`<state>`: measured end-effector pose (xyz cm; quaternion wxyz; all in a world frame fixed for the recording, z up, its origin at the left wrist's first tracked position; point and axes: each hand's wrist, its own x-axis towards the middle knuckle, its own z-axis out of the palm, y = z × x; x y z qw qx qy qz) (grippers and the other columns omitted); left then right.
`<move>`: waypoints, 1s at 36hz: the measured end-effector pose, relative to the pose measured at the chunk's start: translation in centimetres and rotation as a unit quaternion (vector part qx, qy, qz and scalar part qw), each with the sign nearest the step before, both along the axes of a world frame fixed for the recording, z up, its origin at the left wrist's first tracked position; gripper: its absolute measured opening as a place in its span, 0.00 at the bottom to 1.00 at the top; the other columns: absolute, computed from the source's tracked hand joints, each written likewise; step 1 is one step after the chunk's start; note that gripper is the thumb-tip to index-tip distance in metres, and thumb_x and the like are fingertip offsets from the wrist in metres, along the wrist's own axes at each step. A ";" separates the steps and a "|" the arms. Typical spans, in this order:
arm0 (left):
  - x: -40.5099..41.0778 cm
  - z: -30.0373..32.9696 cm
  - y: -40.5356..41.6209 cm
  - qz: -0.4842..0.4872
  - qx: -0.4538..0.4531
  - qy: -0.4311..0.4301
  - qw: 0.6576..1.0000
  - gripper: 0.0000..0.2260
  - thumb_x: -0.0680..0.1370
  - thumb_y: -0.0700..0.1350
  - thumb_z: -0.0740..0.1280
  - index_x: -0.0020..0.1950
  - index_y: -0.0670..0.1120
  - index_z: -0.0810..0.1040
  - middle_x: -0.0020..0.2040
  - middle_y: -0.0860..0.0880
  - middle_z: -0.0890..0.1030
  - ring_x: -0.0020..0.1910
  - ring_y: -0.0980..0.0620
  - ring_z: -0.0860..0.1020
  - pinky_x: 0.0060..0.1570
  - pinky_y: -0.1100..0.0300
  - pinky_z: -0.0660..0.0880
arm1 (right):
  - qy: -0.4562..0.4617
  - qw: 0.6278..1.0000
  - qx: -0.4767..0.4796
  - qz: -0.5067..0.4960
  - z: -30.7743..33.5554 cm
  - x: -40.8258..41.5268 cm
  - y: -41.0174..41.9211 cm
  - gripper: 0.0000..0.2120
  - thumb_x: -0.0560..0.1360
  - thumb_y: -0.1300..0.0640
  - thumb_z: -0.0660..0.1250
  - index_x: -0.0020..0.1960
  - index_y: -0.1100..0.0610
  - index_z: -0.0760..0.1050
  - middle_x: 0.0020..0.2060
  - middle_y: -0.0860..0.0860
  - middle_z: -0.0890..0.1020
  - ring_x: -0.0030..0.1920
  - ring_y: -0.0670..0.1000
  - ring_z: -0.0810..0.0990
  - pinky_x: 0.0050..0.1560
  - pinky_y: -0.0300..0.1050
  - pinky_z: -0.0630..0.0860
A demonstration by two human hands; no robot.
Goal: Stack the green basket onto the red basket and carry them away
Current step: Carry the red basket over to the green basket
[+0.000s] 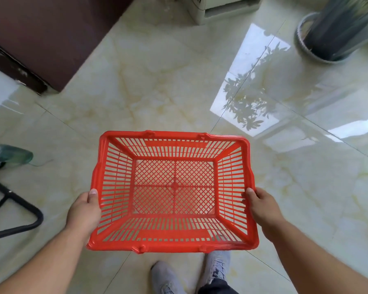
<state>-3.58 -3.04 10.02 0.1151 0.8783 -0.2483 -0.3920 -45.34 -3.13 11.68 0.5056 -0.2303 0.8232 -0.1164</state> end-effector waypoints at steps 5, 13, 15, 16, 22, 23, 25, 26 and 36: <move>-2.4 7.5 -1.6 -0.016 -0.024 0.018 0.999 0.19 0.87 0.56 0.54 0.61 0.44 0.77 0.54 0.40 0.83 0.53 0.38 0.82 0.57 0.46 0.78 | -0.007 0.998 -0.026 -0.048 7.2 -2.2 0.7 0.21 0.84 0.42 0.55 0.54 0.55 0.81 0.43 0.51 0.88 0.38 0.50 0.88 0.35 0.44 0.79; -6.1 19.4 -3.3 -0.053 -0.058 0.061 0.995 0.19 0.87 0.55 0.55 0.60 0.43 0.78 0.54 0.39 0.84 0.52 0.38 0.83 0.58 0.43 0.79 | 0.008 0.995 -0.045 -0.088 19.1 -5.9 2.8 0.23 0.84 0.40 0.52 0.50 0.52 0.81 0.41 0.49 0.88 0.38 0.50 0.88 0.39 0.47 0.81; -7.1 22.2 -3.7 -0.068 -0.061 0.071 0.993 0.20 0.87 0.56 0.55 0.63 0.43 0.79 0.56 0.39 0.84 0.53 0.39 0.83 0.60 0.43 0.79 | 0.001 0.992 -0.055 -0.110 22.2 -6.8 3.4 0.23 0.84 0.41 0.52 0.50 0.52 0.81 0.43 0.50 0.88 0.40 0.51 0.88 0.40 0.48 0.81; -7.3 23.1 -3.8 -0.077 -0.063 0.067 0.993 0.21 0.87 0.56 0.55 0.64 0.42 0.79 0.57 0.39 0.84 0.54 0.39 0.83 0.60 0.44 0.79 | 0.002 0.991 -0.061 -0.115 23.1 -7.0 3.6 0.22 0.84 0.42 0.52 0.50 0.53 0.81 0.44 0.51 0.88 0.41 0.52 0.88 0.42 0.50 0.81; -9.7 28.4 -4.7 -0.102 -0.086 0.104 0.986 0.28 0.80 0.63 0.56 0.63 0.42 0.79 0.56 0.40 0.86 0.53 0.39 0.85 0.61 0.36 0.80 | 0.002 0.977 -0.098 -0.188 30.4 -9.9 7.0 0.22 0.84 0.43 0.53 0.51 0.54 0.81 0.45 0.52 0.88 0.45 0.55 0.88 0.47 0.52 0.81; -10.5 29.4 -4.8 -0.105 -0.081 0.114 0.984 0.26 0.80 0.61 0.57 0.63 0.42 0.79 0.56 0.40 0.86 0.53 0.39 0.85 0.61 0.35 0.80 | 0.001 0.974 -0.105 -0.203 31.2 -10.5 7.6 0.22 0.84 0.43 0.53 0.51 0.55 0.81 0.45 0.53 0.88 0.45 0.56 0.87 0.47 0.52 0.81; -12.7 32.0 -5.0 -0.112 -0.087 0.127 0.982 0.21 0.84 0.56 0.57 0.62 0.41 0.79 0.54 0.40 0.85 0.53 0.40 0.85 0.62 0.38 0.79 | 0.000 0.967 -0.111 -0.229 32.7 -11.8 8.8 0.21 0.84 0.43 0.54 0.52 0.55 0.81 0.45 0.54 0.88 0.45 0.56 0.88 0.46 0.51 0.81; -13.5 32.8 -5.0 -0.118 -0.089 0.135 0.980 0.18 0.86 0.53 0.57 0.61 0.41 0.79 0.53 0.40 0.85 0.52 0.40 0.84 0.62 0.41 0.79 | -0.001 0.965 -0.112 -0.238 33.0 -12.2 9.1 0.21 0.84 0.43 0.55 0.52 0.55 0.81 0.45 0.54 0.88 0.44 0.56 0.88 0.47 0.52 0.82; -22.0 37.0 -5.8 -0.185 -0.104 0.168 0.963 0.18 0.86 0.52 0.56 0.61 0.40 0.79 0.55 0.37 0.85 0.53 0.38 0.85 0.62 0.35 0.79 | -0.004 0.935 -0.146 -0.324 37.6 -19.0 14.2 0.21 0.83 0.42 0.56 0.53 0.56 0.80 0.44 0.54 0.88 0.41 0.57 0.89 0.50 0.57 0.84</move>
